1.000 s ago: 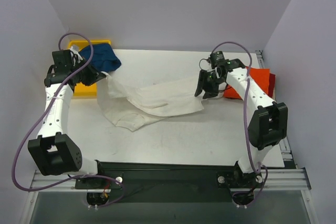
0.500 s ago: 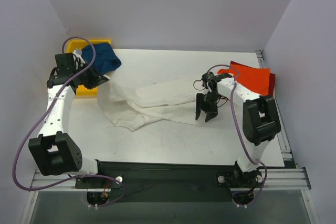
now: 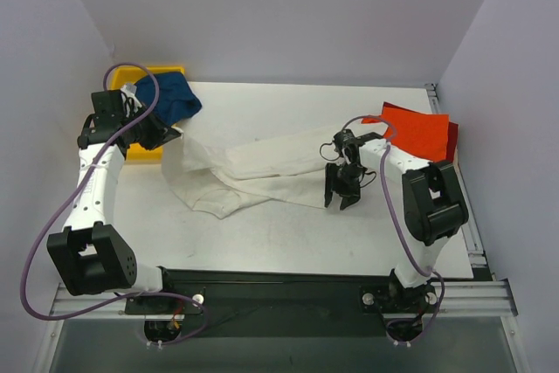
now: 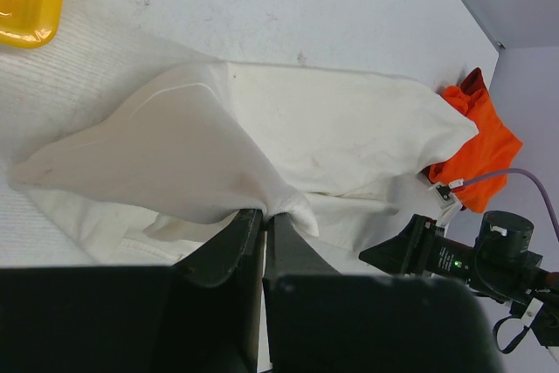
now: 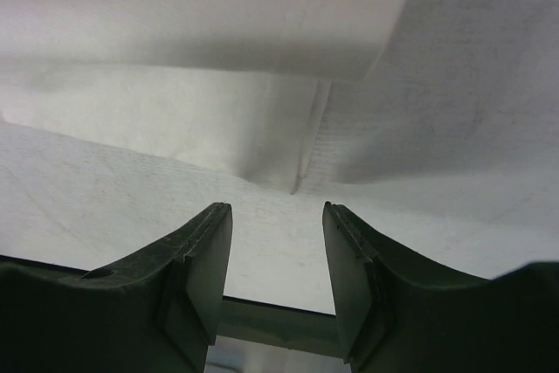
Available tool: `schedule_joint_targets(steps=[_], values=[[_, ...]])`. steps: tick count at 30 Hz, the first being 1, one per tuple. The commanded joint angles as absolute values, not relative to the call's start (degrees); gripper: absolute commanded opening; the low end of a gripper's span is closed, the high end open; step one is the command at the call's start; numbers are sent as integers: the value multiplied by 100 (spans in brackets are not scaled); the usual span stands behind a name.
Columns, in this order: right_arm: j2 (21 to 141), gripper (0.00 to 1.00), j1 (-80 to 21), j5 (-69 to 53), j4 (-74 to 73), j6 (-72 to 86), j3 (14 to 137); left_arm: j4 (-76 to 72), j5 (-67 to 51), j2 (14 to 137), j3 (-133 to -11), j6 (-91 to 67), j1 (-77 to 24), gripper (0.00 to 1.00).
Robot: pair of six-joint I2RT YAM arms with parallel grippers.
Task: Fold and stack the t-shirts
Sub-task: Flatten out the tshirt
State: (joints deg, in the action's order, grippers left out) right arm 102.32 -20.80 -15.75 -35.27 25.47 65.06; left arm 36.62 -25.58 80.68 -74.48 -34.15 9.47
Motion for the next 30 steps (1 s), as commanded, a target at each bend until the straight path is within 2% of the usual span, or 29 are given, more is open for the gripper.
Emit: schedule_joint_targets(steps=[1,20,21,23,24,27,30], values=[[10344,46,-2127,-1319,-3551,2575,6539,3542,-2663,7849,-7488,-3340,940,0],[10573,40,-2382,-984,-3147,2628,6153,3595,-2610,7822,-7444,-3322,932,0],[10591,38,-2382,-984,-3138,2637,6118,3595,-2602,7822,-7427,-3314,932,0],[10617,28,-2382,-993,-3103,2646,6073,3595,-2602,7822,-7401,-3313,940,0],[10626,16,-2391,-1011,-3103,2637,6091,3595,-2602,7822,-7392,-3313,932,0],[10539,0,-2347,-1055,-3120,2610,6170,3551,-2593,7840,-7357,-3322,949,0],[10320,0,-2233,-1239,-3243,2619,6415,3437,-2558,7849,-7321,-3462,897,0]])
